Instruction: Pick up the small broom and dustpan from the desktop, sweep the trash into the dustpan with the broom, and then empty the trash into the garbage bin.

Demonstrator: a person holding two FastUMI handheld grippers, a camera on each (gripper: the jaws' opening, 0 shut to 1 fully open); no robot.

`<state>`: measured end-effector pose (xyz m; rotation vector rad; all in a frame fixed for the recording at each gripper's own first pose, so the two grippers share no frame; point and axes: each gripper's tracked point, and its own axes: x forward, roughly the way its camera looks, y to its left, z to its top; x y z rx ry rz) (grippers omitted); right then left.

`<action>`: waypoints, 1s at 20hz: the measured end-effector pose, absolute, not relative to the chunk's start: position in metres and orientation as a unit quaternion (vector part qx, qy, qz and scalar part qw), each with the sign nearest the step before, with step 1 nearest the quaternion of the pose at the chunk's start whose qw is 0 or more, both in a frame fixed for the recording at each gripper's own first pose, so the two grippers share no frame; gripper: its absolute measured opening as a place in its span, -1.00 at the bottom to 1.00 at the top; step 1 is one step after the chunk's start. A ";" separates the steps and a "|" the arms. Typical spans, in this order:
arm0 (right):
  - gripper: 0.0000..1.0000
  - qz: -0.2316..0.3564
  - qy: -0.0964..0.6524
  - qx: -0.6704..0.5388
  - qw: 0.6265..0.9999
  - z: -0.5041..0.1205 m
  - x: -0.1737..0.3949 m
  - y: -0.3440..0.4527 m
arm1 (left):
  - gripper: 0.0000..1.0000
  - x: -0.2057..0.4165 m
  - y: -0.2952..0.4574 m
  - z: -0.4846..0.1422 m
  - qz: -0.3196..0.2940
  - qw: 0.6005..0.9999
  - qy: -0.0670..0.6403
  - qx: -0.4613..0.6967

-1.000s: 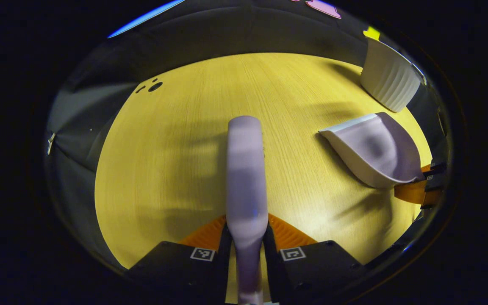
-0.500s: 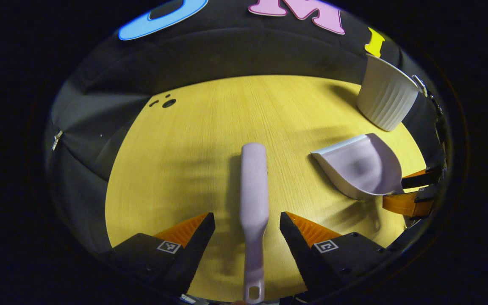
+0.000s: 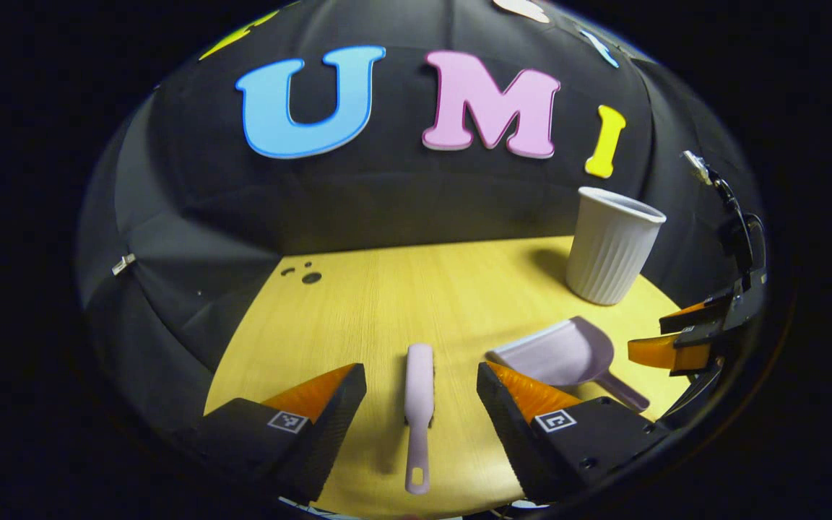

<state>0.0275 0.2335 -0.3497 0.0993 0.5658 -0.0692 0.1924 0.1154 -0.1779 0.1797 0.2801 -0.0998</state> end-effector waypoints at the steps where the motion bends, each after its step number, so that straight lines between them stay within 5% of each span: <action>1: 0.99 -0.033 0.266 0.052 0.962 -0.342 0.022 0.236 | 0.96 0.184 0.114 -0.168 -0.047 0.987 0.121 0.092; 9: 0.99 -0.007 0.168 0.060 0.984 -0.305 -0.030 0.245 | 0.95 0.121 0.085 -0.135 -0.060 0.996 0.055 0.045; 20: 0.99 0.025 0.229 0.059 0.971 -0.355 -0.071 0.268 | 0.92 0.086 0.062 -0.163 -0.085 0.991 0.103 0.008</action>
